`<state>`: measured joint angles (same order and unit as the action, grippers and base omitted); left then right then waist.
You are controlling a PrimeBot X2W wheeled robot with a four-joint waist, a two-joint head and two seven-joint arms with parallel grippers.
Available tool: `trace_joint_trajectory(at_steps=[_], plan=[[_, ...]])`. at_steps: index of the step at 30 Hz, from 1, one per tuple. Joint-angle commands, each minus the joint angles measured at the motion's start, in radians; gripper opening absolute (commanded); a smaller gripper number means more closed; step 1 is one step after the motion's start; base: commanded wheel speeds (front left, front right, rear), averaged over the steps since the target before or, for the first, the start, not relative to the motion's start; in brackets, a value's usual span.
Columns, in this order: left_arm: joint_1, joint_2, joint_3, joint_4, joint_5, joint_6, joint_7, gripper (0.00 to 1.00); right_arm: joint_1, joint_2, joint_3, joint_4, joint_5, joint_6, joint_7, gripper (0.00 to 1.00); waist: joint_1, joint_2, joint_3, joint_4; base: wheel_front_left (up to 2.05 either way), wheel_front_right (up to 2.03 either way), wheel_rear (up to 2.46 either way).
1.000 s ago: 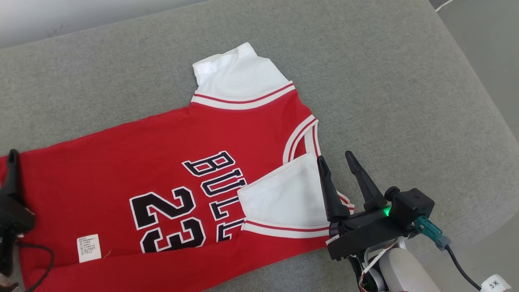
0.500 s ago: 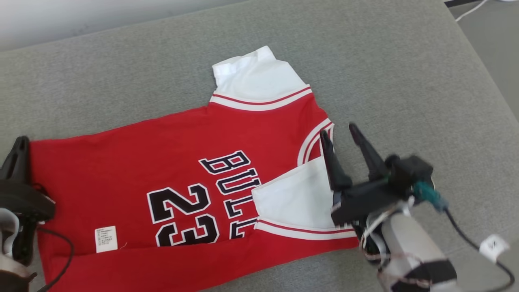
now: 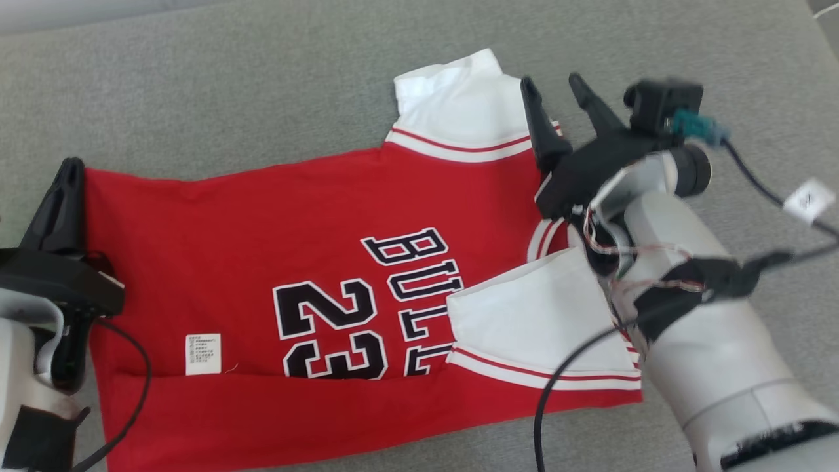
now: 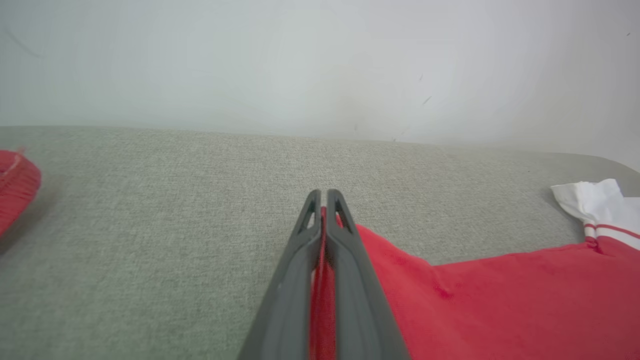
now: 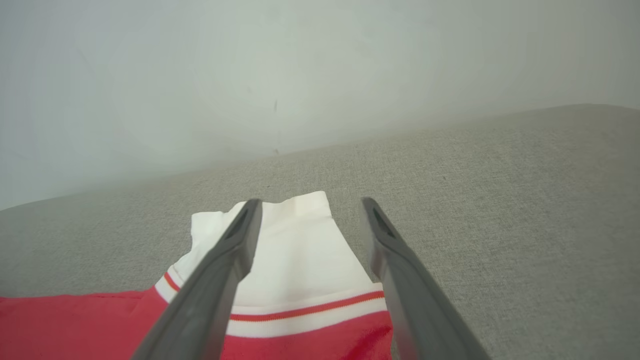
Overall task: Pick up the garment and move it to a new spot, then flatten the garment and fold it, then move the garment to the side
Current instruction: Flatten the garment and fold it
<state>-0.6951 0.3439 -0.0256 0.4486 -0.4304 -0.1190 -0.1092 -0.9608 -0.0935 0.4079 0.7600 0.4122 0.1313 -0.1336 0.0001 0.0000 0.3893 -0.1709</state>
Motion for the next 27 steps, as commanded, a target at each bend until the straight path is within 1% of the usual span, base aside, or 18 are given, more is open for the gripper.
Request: trace_joint_trajectory(at_steps=[1,7,11,12,16,19,27], plan=[[-0.011,-0.005,-0.005,-0.017,0.007,0.005,0.003,0.00,-0.055,0.004,0.003,0.057,0.011,-0.001,0.019,1.00,-0.0001,0.0000,0.034,0.034,0.00,0.00,0.00],[-0.023,-0.027,-0.030,-0.078,0.010,0.013,0.006,0.00,-0.216,0.013,0.008,0.244,0.025,-0.001,0.044,1.00,-0.0001,0.0000,0.076,0.080,0.00,0.00,0.00],[-0.028,-0.043,-0.046,-0.114,0.010,0.014,0.006,0.00,-0.300,0.000,0.003,0.358,0.011,-0.001,0.052,1.00,-0.0001,0.0000,0.104,0.110,0.00,0.00,0.00],[-0.028,-0.043,-0.046,-0.114,0.010,0.014,0.006,0.00,-0.300,0.000,0.003,0.358,0.011,-0.001,0.052,1.00,-0.0001,0.0000,0.104,0.110,0.00,0.00,0.00],[-0.033,-0.053,-0.060,-0.144,0.008,0.014,0.003,0.00,-0.364,-0.014,-0.009,0.447,-0.006,-0.001,0.041,1.00,-0.0001,0.0000,0.129,0.135,0.00,0.00,0.00],[-0.033,-0.058,-0.068,-0.162,0.006,0.013,0.004,0.00,-0.401,-0.026,-0.019,0.487,-0.020,-0.001,0.039,1.00,-0.0001,0.0000,0.148,0.151,0.00,0.00,0.00],[-0.037,-0.059,-0.084,-0.186,0.000,0.011,0.000,0.00,-0.442,-0.048,-0.058,0.524,-0.067,-0.001,0.034,1.00,-0.0001,0.0000,0.183,0.177,0.00,0.00,0.00]])
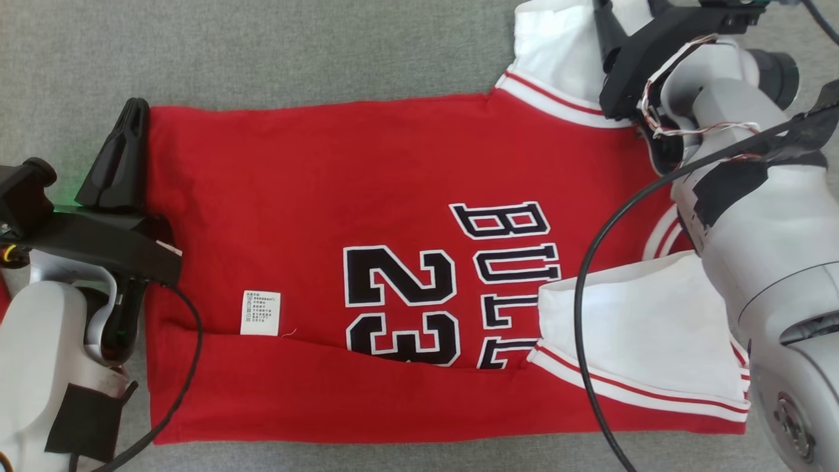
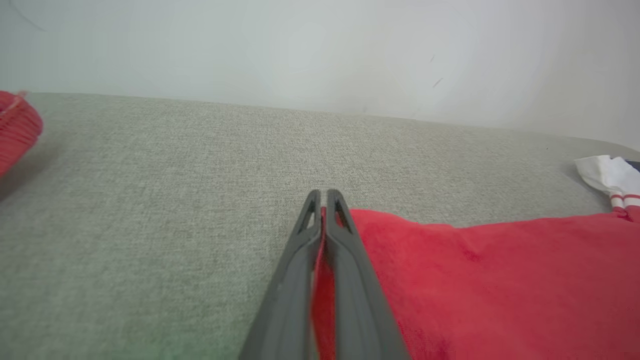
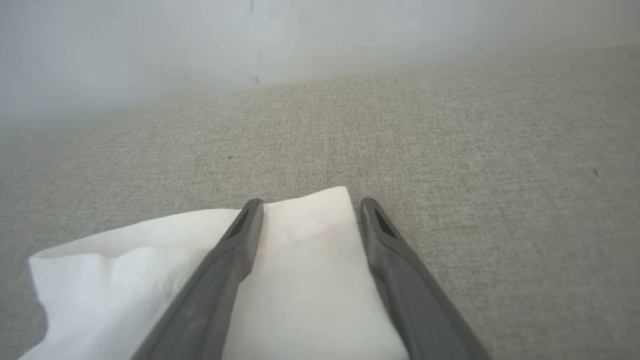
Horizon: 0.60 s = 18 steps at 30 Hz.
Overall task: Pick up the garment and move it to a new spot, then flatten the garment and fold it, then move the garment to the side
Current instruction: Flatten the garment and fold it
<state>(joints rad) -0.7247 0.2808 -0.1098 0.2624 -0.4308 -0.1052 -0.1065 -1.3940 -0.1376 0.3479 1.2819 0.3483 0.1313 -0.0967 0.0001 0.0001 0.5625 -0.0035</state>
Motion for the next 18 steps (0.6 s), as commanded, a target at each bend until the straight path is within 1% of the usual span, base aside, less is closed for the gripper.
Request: trace_joint_trajectory(at_steps=[1,5,6,7,8,11,18], plan=[[-0.008,0.005,-0.001,0.000,-0.001,-0.003,-0.003,0.00,-0.009,-0.005,-0.004,0.003,-0.010,-0.001,-0.001,1.00,-0.0001,-0.0001,0.013,0.011,0.00,0.00,0.00],[-0.001,0.005,-0.008,-0.008,-0.003,-0.003,-0.007,0.00,-0.006,-0.008,-0.033,0.008,-0.045,-0.001,0.001,1.00,-0.0001,-0.0001,0.022,0.016,0.00,0.00,0.00],[0.000,0.005,-0.010,-0.010,-0.004,-0.003,-0.006,0.00,-0.006,-0.010,-0.040,0.009,-0.055,-0.001,0.004,0.73,-0.0001,-0.0001,0.024,0.017,0.00,0.00,0.00],[0.000,0.005,-0.011,-0.011,-0.004,-0.003,-0.007,0.00,-0.004,-0.011,-0.047,0.010,-0.066,-0.001,0.007,0.16,-0.0001,-0.0001,0.026,0.017,0.00,0.00,0.00],[0.000,0.006,-0.011,-0.011,-0.005,-0.002,-0.008,0.00,0.000,-0.009,-0.052,0.011,-0.077,-0.001,0.014,0.00,-0.0001,-0.0001,0.028,0.016,0.00,0.00,0.00],[0.003,0.007,-0.013,-0.009,-0.006,0.000,-0.008,0.00,-0.002,-0.001,-0.073,0.012,-0.108,-0.001,0.003,0.00,-0.0001,-0.0001,0.027,0.012,0.00,0.00,0.00],[0.028,0.018,-0.005,0.025,-0.019,0.001,-0.027,0.00,-0.004,0.019,-0.108,0.007,-0.161,-0.001,-0.087,0.00,-0.0001,-0.0001,-0.016,-0.009,0.00,0.00,0.00]])
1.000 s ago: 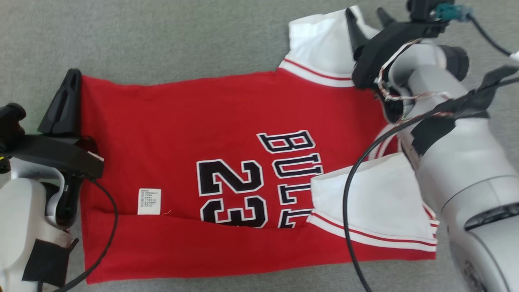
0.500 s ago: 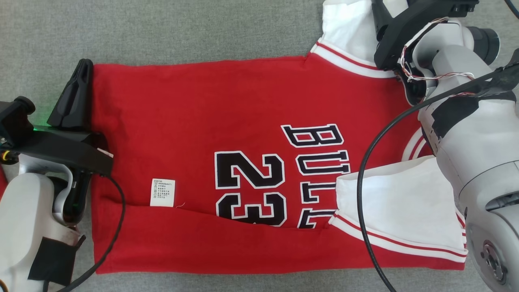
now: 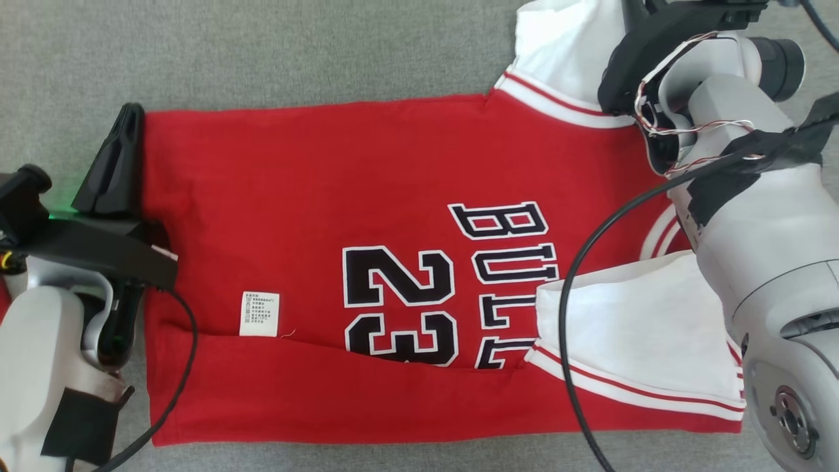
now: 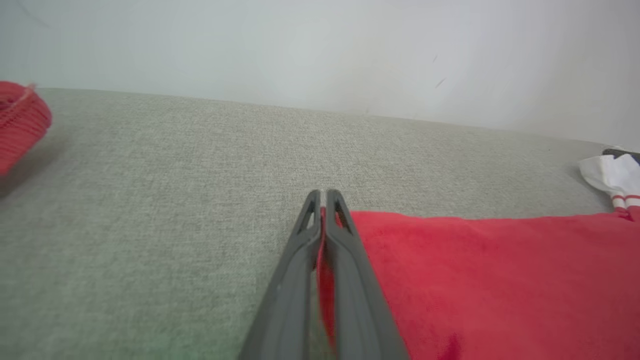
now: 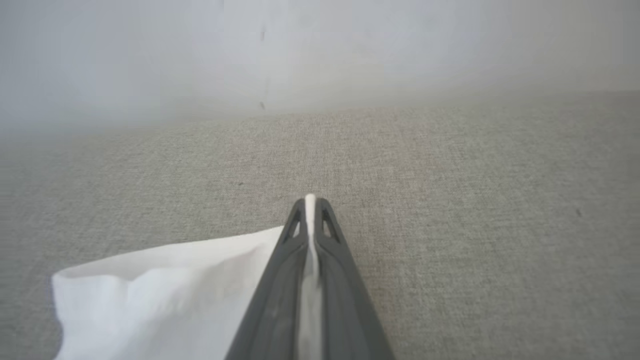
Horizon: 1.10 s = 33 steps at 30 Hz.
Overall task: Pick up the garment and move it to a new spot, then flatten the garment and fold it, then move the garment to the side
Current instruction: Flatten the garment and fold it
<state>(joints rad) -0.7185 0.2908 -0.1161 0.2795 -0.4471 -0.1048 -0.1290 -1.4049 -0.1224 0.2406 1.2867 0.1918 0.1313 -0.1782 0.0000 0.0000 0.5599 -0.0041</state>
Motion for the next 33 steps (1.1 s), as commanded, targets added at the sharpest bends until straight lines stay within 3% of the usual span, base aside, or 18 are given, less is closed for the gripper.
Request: trace_joint_trajectory(at_steps=[1,9,14,24,33], plan=[[0.026,0.008,0.002,0.014,-0.004,0.000,-0.007,0.00,0.010,0.007,-0.003,0.002,-0.004,-0.001,-0.020,0.00,0.0000,0.0000,-0.023,-0.012,0.00,0.00,0.00],[0.071,0.020,0.015,0.045,-0.021,0.003,-0.026,0.00,0.082,0.026,0.028,-0.057,0.052,-0.001,-0.081,0.00,0.0000,0.0000,-0.088,-0.041,0.00,0.00,0.00],[0.109,0.034,0.032,0.048,-0.037,0.010,-0.032,0.00,0.187,0.018,0.106,-0.180,0.140,-0.001,-0.089,0.00,0.0000,0.0000,-0.127,-0.070,0.00,0.00,0.00],[0.161,0.053,0.043,0.026,-0.043,0.028,-0.029,0.00,0.451,-0.118,0.245,-0.607,0.391,-0.001,-0.088,0.00,0.0000,0.0000,-0.184,-0.117,0.00,0.00,0.00],[0.235,0.047,0.039,-0.027,-0.050,0.044,-0.032,0.00,0.653,-0.216,0.318,-0.840,0.520,-0.001,-0.088,0.00,0.0000,0.0000,-0.231,-0.129,0.00,0.00,0.00]])
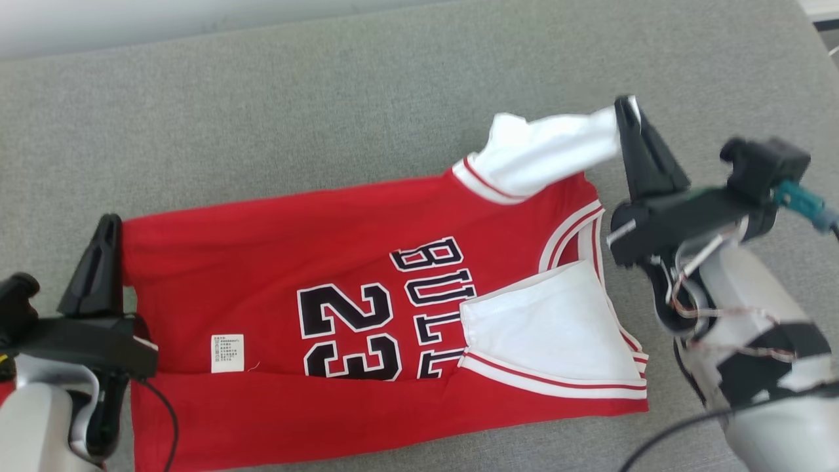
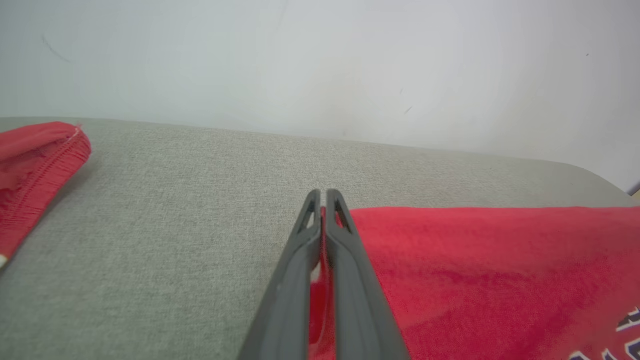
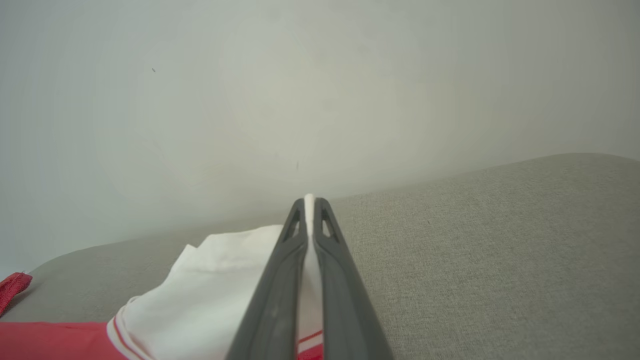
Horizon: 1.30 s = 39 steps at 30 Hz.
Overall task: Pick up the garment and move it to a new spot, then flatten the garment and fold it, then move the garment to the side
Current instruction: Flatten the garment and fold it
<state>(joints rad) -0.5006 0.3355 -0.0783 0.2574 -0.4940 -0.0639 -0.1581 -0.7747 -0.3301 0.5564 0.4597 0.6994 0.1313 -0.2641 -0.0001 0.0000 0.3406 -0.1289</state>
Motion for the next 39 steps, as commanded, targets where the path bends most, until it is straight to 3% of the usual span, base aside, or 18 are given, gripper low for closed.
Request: trace_joint_trajectory(at_steps=[1,8,16,30,39], plan=[[0.028,0.001,-0.001,-0.010,-0.004,0.005,-0.004,0.00,0.045,-0.016,0.010,-0.033,0.019,-0.001,-0.002,0.00,0.0001,0.0000,-0.018,-0.004,0.00,0.00,0.00],[0.090,-0.010,-0.005,-0.040,-0.013,0.017,-0.013,0.00,0.171,-0.065,0.060,-0.142,0.087,-0.001,-0.002,0.00,0.0001,0.0000,-0.047,-0.002,0.00,0.00,0.00],[0.185,-0.039,-0.014,-0.096,-0.021,0.037,-0.035,0.00,0.259,-0.128,0.097,-0.178,0.140,-0.001,-0.002,0.00,0.0001,0.0000,-0.068,0.008,0.00,0.00,0.00],[0.306,-0.080,-0.023,-0.106,-0.042,0.056,-0.064,0.00,0.388,-0.160,0.119,-0.227,0.218,-0.001,-0.003,0.00,0.0001,0.0000,-0.090,0.029,0.00,0.00,0.00],[0.323,-0.099,-0.030,-0.062,-0.049,0.048,-0.081,0.00,0.411,-0.176,0.179,-0.186,0.227,-0.001,0.009,0.00,0.0001,0.0000,-0.121,0.034,0.00,0.00,0.00]])
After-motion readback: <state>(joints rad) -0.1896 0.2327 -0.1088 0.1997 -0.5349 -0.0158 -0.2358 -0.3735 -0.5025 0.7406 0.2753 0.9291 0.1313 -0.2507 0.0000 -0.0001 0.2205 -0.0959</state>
